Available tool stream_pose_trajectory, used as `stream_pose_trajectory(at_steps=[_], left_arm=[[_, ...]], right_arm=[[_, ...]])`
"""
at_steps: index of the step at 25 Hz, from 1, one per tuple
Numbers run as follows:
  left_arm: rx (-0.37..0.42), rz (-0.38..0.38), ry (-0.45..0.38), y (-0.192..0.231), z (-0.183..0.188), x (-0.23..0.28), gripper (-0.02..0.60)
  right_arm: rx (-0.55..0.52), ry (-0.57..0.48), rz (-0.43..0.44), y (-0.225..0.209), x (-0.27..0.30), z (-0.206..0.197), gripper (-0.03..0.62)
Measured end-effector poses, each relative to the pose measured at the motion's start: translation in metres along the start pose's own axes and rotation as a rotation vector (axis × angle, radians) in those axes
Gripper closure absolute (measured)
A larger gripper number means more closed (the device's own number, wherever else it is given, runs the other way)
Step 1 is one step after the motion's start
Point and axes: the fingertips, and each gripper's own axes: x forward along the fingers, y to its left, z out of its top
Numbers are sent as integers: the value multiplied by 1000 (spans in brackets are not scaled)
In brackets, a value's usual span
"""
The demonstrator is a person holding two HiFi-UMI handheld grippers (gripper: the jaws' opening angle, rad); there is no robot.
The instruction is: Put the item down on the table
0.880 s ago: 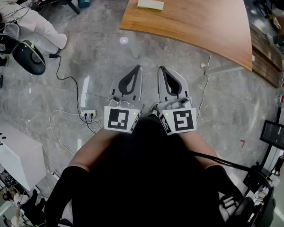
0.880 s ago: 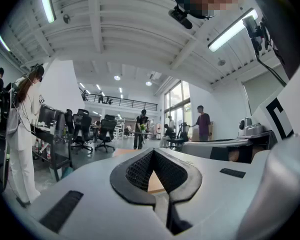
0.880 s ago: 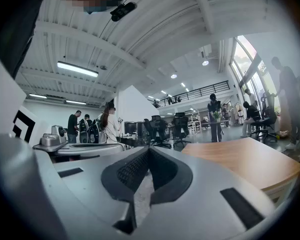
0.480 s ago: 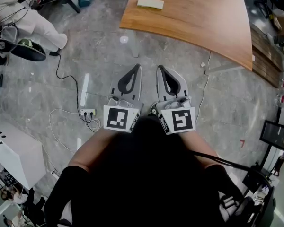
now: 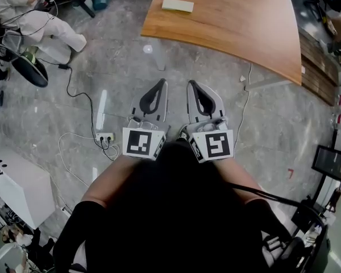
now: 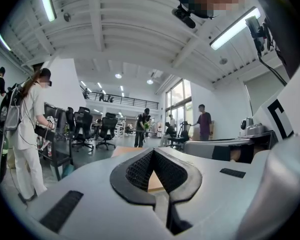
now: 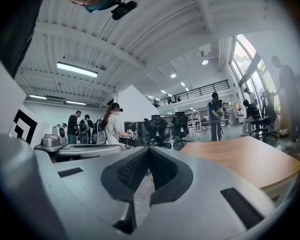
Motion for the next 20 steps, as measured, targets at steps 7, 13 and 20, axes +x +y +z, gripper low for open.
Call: stream_pose_trajectory(at_steps=[7,13,20], left_arm=[[1,51,4,-5,-4,13,578],[-1,107,16,-12,-12,33,578],[-12,126,33,17,-23,85,578]], right_arm=[[6,-8,-4,-35,-5,-5,582],[-6,13,41,-61,4,-14,582],[-10,44,63,-87,56,-27,582]])
